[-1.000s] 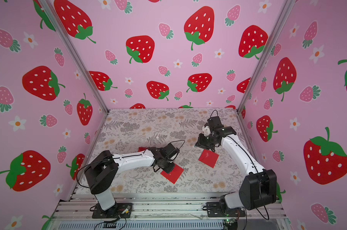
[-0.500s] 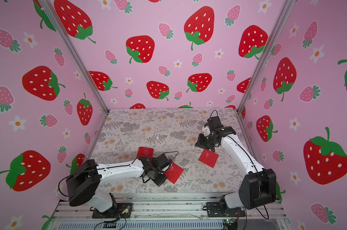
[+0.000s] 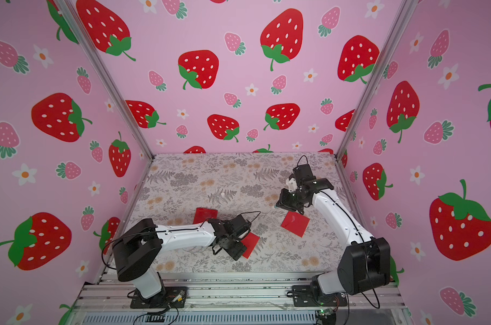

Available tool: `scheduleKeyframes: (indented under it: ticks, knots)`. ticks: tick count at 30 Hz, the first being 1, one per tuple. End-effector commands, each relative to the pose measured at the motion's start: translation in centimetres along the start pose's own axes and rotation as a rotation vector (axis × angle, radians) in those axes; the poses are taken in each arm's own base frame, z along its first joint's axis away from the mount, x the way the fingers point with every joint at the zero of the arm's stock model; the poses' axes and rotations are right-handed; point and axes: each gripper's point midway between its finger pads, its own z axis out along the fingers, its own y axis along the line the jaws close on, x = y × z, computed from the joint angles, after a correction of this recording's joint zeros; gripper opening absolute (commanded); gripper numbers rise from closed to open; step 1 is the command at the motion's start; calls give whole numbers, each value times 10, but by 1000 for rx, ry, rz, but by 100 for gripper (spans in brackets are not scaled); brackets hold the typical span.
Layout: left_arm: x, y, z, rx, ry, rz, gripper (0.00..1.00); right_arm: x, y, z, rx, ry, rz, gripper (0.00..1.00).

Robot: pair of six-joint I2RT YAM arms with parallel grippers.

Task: Seal the envelope with a glue stick
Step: Adjust the envelope at the center of the board.

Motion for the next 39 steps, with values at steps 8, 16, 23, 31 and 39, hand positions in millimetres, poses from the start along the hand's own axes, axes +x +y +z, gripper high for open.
scheduleKeyframes:
  ticks: [8, 16, 23, 31, 39]
  knots:
    - [-36, -10, 46, 120, 32, 44, 75, -8, -11, -19, 73, -74, -11, 0]
    - [-98, -14, 45, 155, -40, 99, 74, -19, -57, -53, 125, -179, 116, 0]
    - [-102, -14, -2, 158, -76, 106, 76, -18, -69, -58, 105, -175, 142, 0]
    - [-31, 0, -44, 142, -12, -139, 72, -19, -64, -52, 61, -159, 138, 0]
    - [-6, -36, -42, 387, 42, -478, 71, -20, -57, -48, 15, -148, 138, 0]
